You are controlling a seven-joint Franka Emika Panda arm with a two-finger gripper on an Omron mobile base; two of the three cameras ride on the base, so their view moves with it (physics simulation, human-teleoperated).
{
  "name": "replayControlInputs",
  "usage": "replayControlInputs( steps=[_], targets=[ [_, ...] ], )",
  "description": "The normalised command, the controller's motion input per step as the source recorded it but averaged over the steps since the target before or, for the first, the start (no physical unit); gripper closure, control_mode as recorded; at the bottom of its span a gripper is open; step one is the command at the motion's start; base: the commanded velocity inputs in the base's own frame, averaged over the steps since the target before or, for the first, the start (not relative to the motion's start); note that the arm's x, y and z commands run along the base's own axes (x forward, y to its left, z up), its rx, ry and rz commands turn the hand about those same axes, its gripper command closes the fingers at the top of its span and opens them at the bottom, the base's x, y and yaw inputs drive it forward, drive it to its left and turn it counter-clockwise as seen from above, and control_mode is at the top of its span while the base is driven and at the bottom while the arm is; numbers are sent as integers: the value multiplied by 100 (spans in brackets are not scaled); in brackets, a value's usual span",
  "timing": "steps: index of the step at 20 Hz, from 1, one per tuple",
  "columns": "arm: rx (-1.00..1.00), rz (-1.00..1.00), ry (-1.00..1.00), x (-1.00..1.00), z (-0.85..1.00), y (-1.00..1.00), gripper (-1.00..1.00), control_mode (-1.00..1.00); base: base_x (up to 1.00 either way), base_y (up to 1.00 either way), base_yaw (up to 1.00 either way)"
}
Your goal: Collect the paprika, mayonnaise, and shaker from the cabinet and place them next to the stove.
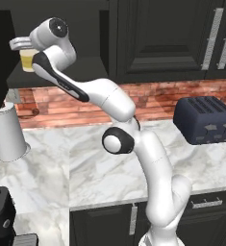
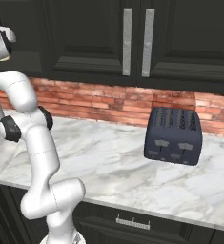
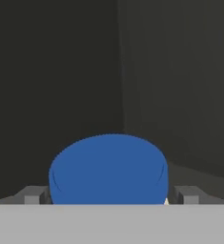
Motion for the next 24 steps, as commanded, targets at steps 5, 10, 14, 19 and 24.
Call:
replayControlInputs(
  steps=[5,10,14,19,24],
  targets=[
    [0,0,4,13,-5,15,100,-100,0,0,0],
    [0,0,3,10,-4,12,100,-100,0,0,0],
    [0,0,2,1,0,10,100,-100,0,0,0],
    [0,0,0,0,-1,0,100,-100,0,0,0],
    [0,0,0,0,-4,0,100,-100,0,0,0]
  ],
)
